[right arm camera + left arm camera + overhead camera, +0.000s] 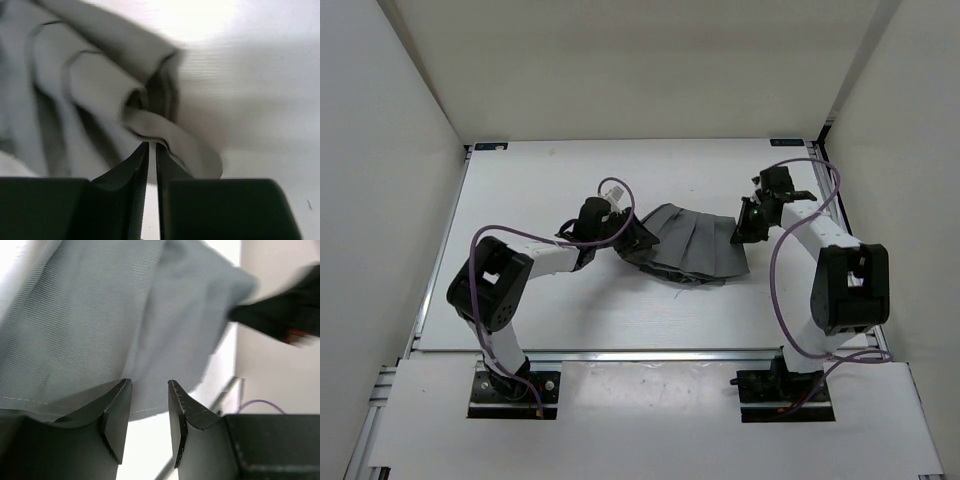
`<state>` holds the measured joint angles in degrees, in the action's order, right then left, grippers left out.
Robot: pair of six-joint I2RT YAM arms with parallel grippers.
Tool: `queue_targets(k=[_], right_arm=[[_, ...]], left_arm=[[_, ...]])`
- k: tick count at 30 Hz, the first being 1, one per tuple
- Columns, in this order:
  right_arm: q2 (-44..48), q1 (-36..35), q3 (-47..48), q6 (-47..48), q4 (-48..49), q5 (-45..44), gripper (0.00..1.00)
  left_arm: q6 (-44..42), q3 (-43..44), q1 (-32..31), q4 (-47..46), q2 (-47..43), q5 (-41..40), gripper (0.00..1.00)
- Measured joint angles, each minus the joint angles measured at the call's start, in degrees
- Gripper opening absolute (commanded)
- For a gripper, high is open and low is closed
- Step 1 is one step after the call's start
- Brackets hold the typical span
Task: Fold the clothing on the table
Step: Fold the skirt
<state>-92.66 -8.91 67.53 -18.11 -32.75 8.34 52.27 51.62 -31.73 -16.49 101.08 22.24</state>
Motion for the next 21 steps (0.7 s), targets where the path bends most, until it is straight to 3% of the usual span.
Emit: queue_targets(k=[5, 12, 21], right_arm=[[-6.29, 5.42, -2.95, -1.05, 5.25, 6.12, 0.14], [-7.48, 5.35, -4.26, -1.09, 9.27, 10.27, 0.14], [-10.4, 8.15, -5.46, -0.74, 6.82, 8.17, 0.15]], left_arm=[[5.57, -1.81, 1.36, -5.29, -2.95, 3.52, 0.47], [11.65, -2.86, 5.51, -12.13, -8.0, 7.69, 0.47], [6.54, -8.17, 12.13, -6.91, -17.75, 6.6, 0.48]])
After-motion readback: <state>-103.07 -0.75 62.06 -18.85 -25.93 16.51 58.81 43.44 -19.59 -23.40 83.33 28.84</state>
